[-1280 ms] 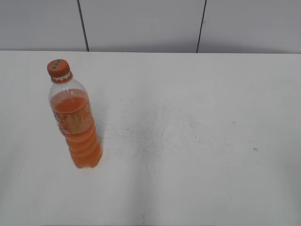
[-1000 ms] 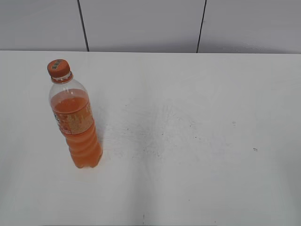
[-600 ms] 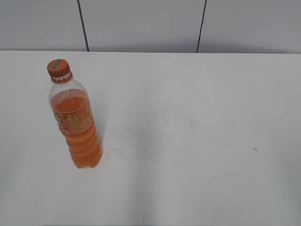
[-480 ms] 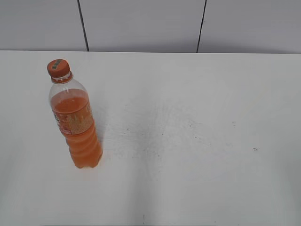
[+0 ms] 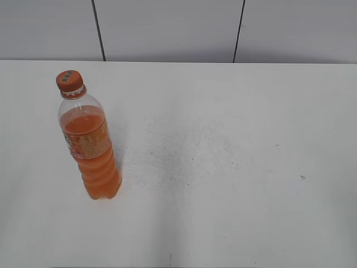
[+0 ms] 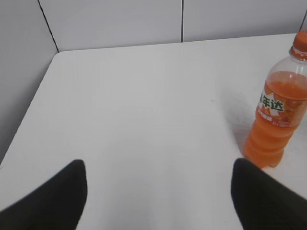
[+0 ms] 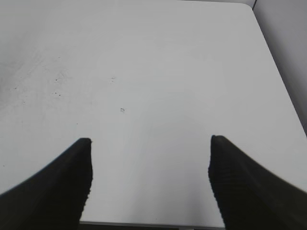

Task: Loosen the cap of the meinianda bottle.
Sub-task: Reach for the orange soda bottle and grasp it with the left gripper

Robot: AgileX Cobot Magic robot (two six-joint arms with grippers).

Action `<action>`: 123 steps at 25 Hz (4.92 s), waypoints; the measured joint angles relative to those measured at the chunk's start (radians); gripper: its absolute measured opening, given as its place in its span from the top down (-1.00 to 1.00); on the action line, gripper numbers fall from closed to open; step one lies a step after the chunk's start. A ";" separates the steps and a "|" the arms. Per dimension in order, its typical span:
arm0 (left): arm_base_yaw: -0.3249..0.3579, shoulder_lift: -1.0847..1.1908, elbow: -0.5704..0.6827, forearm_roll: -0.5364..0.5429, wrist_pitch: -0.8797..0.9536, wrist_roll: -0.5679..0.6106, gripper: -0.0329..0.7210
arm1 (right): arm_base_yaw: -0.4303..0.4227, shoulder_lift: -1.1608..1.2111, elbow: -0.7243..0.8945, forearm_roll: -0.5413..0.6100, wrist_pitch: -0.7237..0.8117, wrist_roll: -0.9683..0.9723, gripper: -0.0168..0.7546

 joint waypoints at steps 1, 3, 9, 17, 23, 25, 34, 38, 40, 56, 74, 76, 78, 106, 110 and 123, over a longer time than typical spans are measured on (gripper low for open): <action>0.000 0.000 0.000 0.000 0.000 0.000 -0.57 | 0.000 0.000 0.000 0.000 0.000 0.000 -0.51; 0.000 0.000 0.000 0.000 0.000 0.000 -0.57 | 0.000 0.000 0.000 0.000 0.000 0.000 -0.51; 0.000 0.000 0.000 0.000 0.000 0.000 -0.56 | 0.000 0.000 0.000 0.000 0.000 0.000 -0.51; 0.000 0.000 0.000 0.000 0.000 0.000 -0.55 | 0.000 0.000 0.000 0.002 0.000 0.000 -0.51; 0.000 0.000 0.000 0.000 0.000 0.000 -0.53 | 0.000 0.000 0.000 0.002 0.000 0.000 -0.51; 0.000 0.000 0.000 0.000 0.000 0.000 -0.52 | 0.000 0.000 0.000 0.002 0.000 0.000 -0.50; 0.000 0.000 0.000 0.000 -0.004 0.000 -0.44 | 0.000 0.000 0.000 0.001 0.000 0.000 -0.50; 0.000 0.000 -0.007 0.008 -0.037 0.000 -0.44 | 0.000 0.000 0.000 0.000 0.001 0.000 -0.50; 0.000 0.000 -0.007 0.021 -0.047 0.000 -0.43 | 0.000 0.000 0.000 0.000 0.001 0.000 -0.50; 0.000 0.120 0.122 0.107 -0.585 0.000 -0.39 | 0.000 0.000 0.000 0.000 0.001 0.000 -0.50; 0.000 0.484 0.175 0.152 -0.901 0.000 -0.37 | 0.000 0.000 0.000 0.000 0.001 0.000 -0.50; 0.000 0.526 0.175 0.143 -0.954 0.000 -0.35 | 0.000 0.000 0.000 0.000 0.001 0.000 -0.50; 0.000 0.577 0.175 0.139 -0.999 0.000 -0.34 | 0.000 0.000 0.000 0.000 0.001 0.000 -0.50; 0.166 1.090 0.175 0.080 -1.415 -0.005 -0.29 | 0.000 0.000 0.000 -0.001 0.001 0.000 -0.50; 0.253 1.162 0.175 0.160 -1.486 -0.095 -0.29 | 0.000 0.000 0.000 -0.001 0.001 0.000 -0.50; 0.518 1.572 0.070 1.315 -2.081 -0.664 -0.29 | 0.000 0.000 0.000 -0.001 0.001 0.001 -0.50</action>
